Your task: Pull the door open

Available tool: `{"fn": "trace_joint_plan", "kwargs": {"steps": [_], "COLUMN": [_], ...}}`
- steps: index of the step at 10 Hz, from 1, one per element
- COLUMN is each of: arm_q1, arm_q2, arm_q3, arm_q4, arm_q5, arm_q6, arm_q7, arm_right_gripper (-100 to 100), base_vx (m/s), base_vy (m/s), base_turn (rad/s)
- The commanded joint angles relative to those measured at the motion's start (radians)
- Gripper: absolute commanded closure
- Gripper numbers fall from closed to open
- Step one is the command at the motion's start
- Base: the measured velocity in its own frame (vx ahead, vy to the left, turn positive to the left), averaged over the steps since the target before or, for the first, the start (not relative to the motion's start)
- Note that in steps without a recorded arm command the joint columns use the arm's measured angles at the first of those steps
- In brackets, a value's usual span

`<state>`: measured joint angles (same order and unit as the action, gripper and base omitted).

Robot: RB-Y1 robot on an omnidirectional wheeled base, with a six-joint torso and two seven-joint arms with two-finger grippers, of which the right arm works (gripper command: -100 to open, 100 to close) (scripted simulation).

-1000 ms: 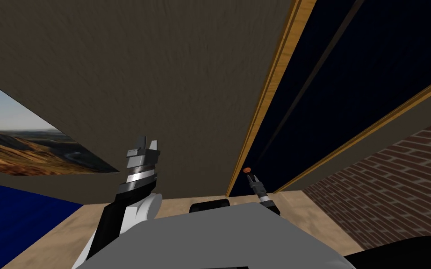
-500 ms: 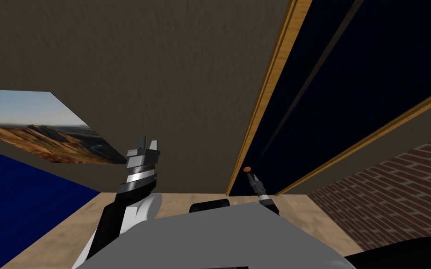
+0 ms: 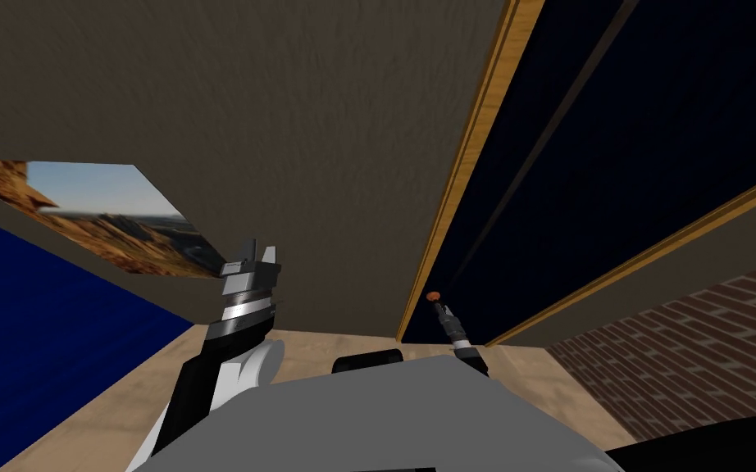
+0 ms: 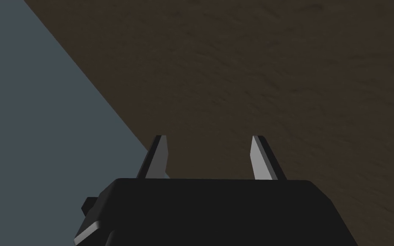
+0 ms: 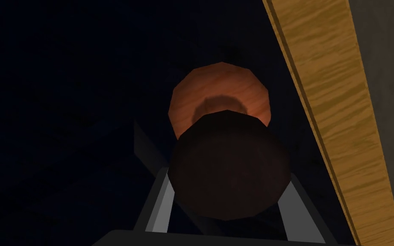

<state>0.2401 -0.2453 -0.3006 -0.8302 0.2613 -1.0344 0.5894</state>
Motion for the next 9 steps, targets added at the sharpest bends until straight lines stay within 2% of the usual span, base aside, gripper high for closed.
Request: {"fn": "trace_joint_plan", "kwargs": {"steps": [1, 3, 4, 5, 6, 8, 9], "arm_q1": [-0.003, -0.011, -0.011, -0.015, -0.015, -0.024, -0.024], "arm_q2": [0.002, 0.002, 0.002, 0.002, 0.002, 0.002, 0.002], "arm_q3": [0.005, 0.014, 0.014, 0.019, 0.019, 0.028, 0.028], "arm_q4": [0.003, 0.006, 0.006, 0.008, 0.008, 0.011, 0.011], "arm_q5": [-0.009, -0.043, -0.043, -0.061, -0.061, -0.097, -0.097], "arm_q6": [0.002, 0.01, 0.01, 0.014, 0.014, 0.023, 0.023], "arm_q7": [-0.032, -0.096, -0.111, -0.146, -0.151, -0.216, -0.231], "arm_right_gripper": [100, 100, 100, 100, 100, 100, 100], "base_vx": [-0.05, -0.059, -0.05, -0.045, -0.035, -0.058, -0.057], "base_vy": [-0.021, -0.028, -0.025, -0.018, -0.02, -0.027, -0.025], "base_turn": [0.051, 0.089, 0.06, 0.061, 0.047, 0.099, 0.056]}}
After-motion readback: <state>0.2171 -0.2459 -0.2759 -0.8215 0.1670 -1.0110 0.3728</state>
